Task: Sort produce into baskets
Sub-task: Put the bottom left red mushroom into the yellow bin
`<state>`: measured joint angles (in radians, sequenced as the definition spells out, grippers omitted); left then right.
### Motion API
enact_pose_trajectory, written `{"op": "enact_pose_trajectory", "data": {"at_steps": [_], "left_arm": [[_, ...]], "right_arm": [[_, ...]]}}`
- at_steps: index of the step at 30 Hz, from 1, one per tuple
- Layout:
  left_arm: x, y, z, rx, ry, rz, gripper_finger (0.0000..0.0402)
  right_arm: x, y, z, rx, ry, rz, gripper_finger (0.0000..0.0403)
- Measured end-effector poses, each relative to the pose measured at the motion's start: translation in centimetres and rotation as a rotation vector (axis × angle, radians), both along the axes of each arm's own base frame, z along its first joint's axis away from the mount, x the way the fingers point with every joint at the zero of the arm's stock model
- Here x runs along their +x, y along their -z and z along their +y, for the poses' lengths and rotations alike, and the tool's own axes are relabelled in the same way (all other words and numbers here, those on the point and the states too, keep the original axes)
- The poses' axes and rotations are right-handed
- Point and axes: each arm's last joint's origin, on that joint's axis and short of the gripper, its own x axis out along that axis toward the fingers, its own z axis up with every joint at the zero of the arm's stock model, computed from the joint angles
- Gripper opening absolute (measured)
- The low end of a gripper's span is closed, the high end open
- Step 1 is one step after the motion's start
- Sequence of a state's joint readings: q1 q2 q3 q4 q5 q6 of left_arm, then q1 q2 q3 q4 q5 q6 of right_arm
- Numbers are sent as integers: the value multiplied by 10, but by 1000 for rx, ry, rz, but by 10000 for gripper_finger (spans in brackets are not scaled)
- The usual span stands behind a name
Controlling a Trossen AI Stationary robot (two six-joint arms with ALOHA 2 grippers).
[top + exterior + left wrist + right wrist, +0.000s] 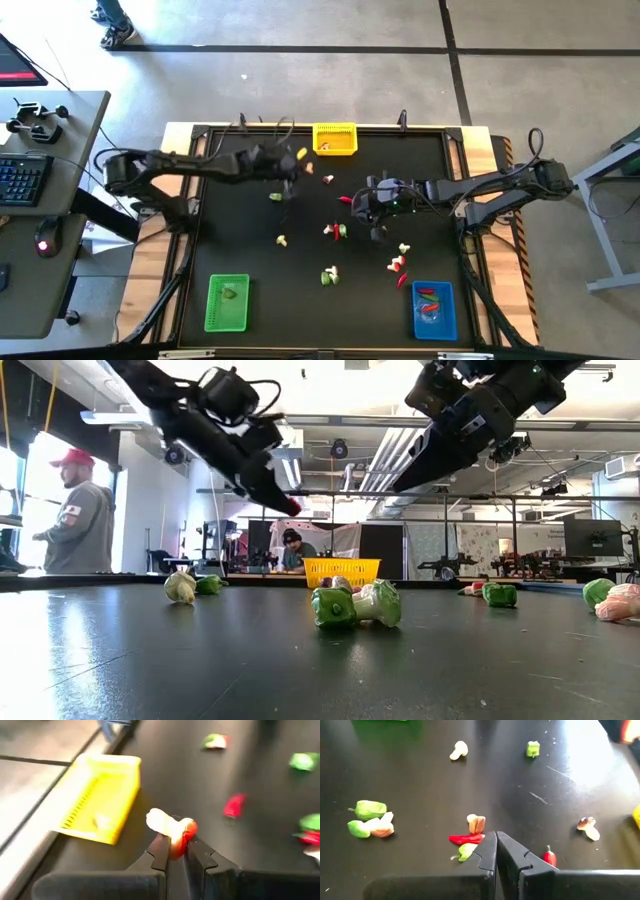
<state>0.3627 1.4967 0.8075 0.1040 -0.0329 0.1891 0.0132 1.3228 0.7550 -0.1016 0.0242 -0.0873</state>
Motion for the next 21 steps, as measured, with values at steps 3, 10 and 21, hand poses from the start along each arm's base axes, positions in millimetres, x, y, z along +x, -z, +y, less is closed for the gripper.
{"op": "enact_pose_trajectory", "data": {"at_steps": [3, 10, 21], "left_arm": [[10, -1, 24, 28, -31, 15, 14], [42, 7, 69, -7, 3, 13, 14], [69, 17, 118, -49, -25, 74, 19]], "right_arm": [[1, -1, -1, -18, 21, -9, 0], [1, -1, -1, -16, 30, -11, 0], [1, -1, -1, -12, 35, -14, 0]]}}
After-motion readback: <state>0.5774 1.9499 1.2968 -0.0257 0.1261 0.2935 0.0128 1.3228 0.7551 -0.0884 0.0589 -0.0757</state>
